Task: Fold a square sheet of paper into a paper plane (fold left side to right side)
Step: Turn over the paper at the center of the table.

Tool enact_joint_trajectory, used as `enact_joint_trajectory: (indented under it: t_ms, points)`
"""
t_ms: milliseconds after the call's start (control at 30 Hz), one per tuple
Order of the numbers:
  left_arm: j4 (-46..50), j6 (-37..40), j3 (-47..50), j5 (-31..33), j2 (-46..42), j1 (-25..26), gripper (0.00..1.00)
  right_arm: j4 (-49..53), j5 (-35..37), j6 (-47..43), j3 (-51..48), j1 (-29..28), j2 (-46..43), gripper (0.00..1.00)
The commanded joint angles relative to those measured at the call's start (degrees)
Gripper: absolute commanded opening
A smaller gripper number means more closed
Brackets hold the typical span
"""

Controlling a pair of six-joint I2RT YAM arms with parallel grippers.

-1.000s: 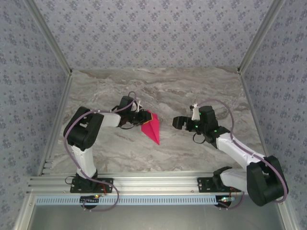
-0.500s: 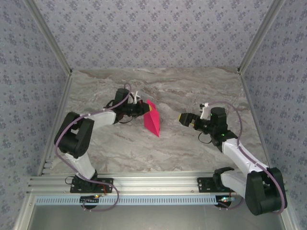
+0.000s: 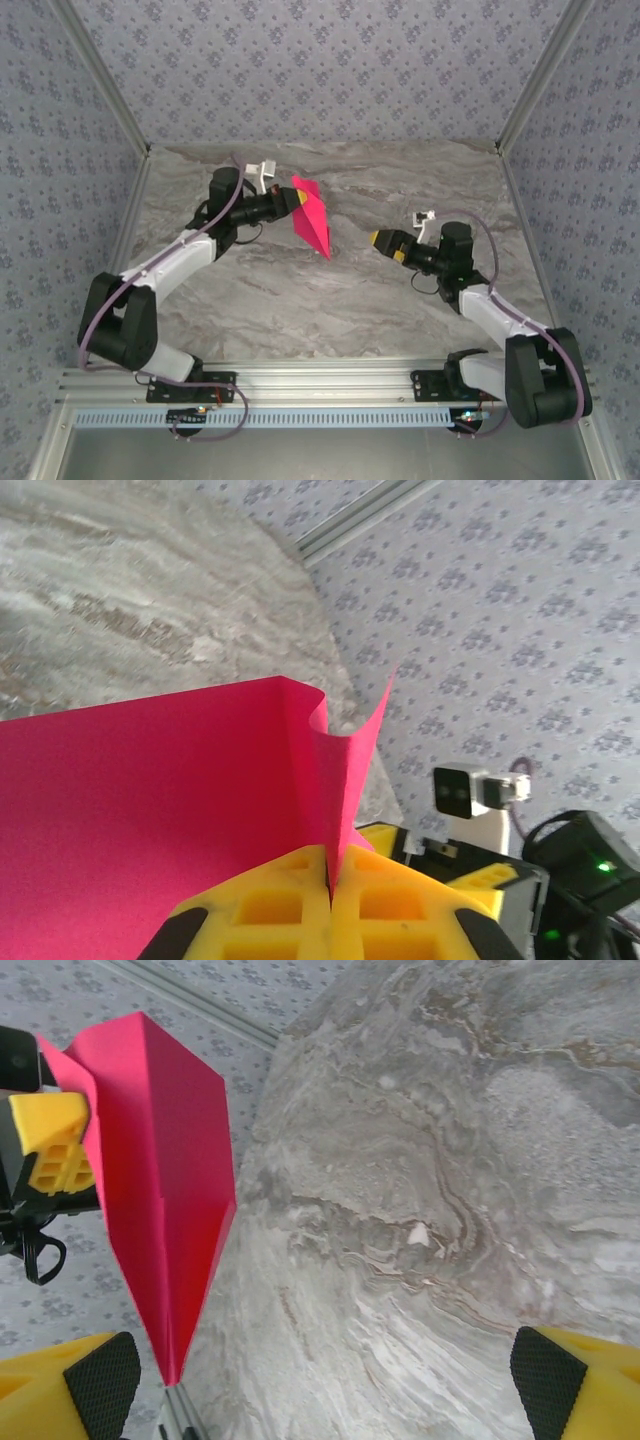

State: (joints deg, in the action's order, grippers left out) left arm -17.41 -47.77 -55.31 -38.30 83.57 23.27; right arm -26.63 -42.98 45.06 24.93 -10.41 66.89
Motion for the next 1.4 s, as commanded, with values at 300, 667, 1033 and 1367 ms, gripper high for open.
enact_joint_trajectory:
  t_ms: [300,667,1033,1367]
  points:
    - [-7.14,-3.07,2.66,-2.25,-7.36,0.14,0.00,-24.42,-5.45,13.87,8.17,-11.20,12.25,1.00]
    - [-10.29,-6.41,2.84,-4.24,-7.49,0.99,0.00,-34.09,-5.53,20.89,17.00,-18.31,23.76,0.85]
    - [-9.33,-6.57,3.22,-3.95,-5.58,0.91,0.00,-30.38,-5.62,18.19,17.22,-18.50,22.17,0.41]
    - [-9.01,-6.66,3.62,-3.74,-4.70,0.35,0.00,-19.04,-5.03,9.89,16.82,-18.37,18.41,0.19]
